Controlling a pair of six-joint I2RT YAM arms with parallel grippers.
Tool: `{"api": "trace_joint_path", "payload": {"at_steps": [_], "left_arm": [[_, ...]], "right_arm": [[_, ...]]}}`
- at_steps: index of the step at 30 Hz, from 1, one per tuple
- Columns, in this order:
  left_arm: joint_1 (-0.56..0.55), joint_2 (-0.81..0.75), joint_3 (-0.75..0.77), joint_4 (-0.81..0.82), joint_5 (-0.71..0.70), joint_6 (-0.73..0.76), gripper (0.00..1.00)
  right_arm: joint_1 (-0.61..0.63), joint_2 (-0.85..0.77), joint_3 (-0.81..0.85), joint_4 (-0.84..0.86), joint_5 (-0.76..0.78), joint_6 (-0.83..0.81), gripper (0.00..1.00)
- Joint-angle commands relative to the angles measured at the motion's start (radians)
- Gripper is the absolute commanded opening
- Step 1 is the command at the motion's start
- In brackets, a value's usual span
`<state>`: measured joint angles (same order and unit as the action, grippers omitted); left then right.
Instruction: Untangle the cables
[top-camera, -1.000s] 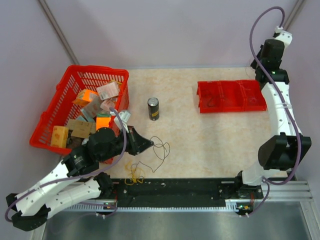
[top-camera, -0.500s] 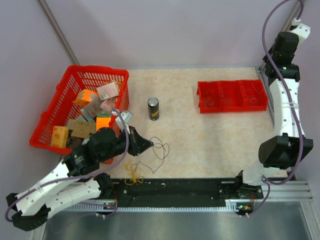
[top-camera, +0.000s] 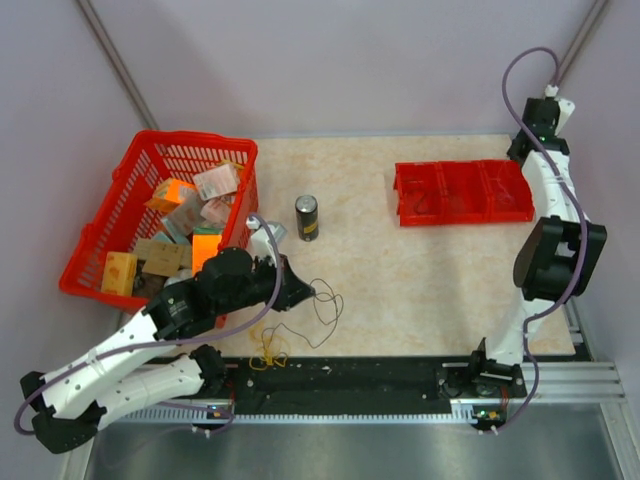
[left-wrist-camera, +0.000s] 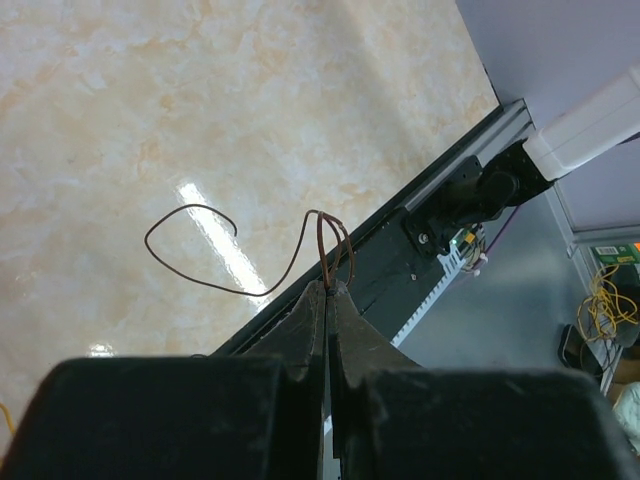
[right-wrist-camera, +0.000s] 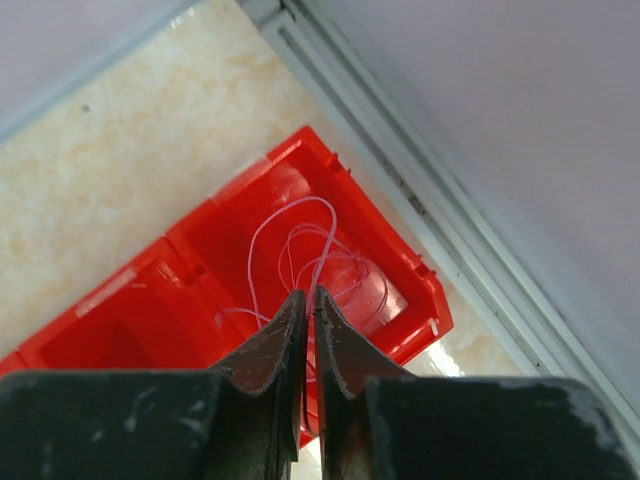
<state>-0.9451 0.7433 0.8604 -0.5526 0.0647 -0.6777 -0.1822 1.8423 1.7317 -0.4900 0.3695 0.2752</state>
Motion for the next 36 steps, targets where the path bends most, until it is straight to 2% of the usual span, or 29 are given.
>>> {"api": "trace_joint_path", "payload": {"at_steps": [1,3,6,8,11,13,16,18,19,22,28,36], "left_arm": [[0.002,-0.030,0.058,-0.003,0.030,-0.003,0.00],[0.002,-0.057,0.065,-0.009,0.035,-0.013,0.00],[0.002,-0.107,0.062,-0.010,0.009,-0.023,0.00],[0.002,-0.125,0.071,-0.015,0.003,-0.026,0.00],[0.002,-0.150,0.088,-0.038,0.009,-0.026,0.00],[0.002,-0.176,0.071,-0.027,0.009,-0.026,0.00],[0.002,-0.219,0.034,-0.013,-0.012,-0.026,0.00],[0.002,-0.237,0.011,-0.007,-0.034,-0.029,0.00],[0.002,-0.245,0.002,-0.004,-0.046,-0.033,0.00],[0.002,-0.262,0.002,-0.007,-0.055,-0.055,0.00],[0.002,-0.253,0.017,-0.021,-0.105,-0.094,0.00],[0.002,-0.153,0.101,-0.079,-0.132,-0.051,0.00]], "right_arm": [[-0.013,0.024,-0.015,0.011,-0.056,0.039,0.11],[-0.013,0.057,-0.009,-0.004,-0.049,0.047,0.13],[-0.013,0.101,0.028,-0.054,-0.041,0.042,0.23],[-0.013,0.112,0.054,-0.106,-0.020,0.064,0.39],[0.007,0.069,0.075,-0.180,-0.046,0.076,0.48],[0.038,0.013,0.037,-0.185,-0.099,0.085,0.59],[0.047,-0.079,-0.087,-0.174,-0.362,0.203,0.61],[0.050,-0.147,-0.241,-0.022,-0.536,0.252,0.63],[0.055,-0.178,-0.318,0.044,-0.581,0.268,0.64],[0.061,-0.202,-0.435,0.105,-0.684,0.308,0.66],[0.063,-0.255,-0.595,0.238,-0.762,0.426,0.63],[0.067,-0.238,-0.633,0.329,-0.770,0.535,0.56]]}}
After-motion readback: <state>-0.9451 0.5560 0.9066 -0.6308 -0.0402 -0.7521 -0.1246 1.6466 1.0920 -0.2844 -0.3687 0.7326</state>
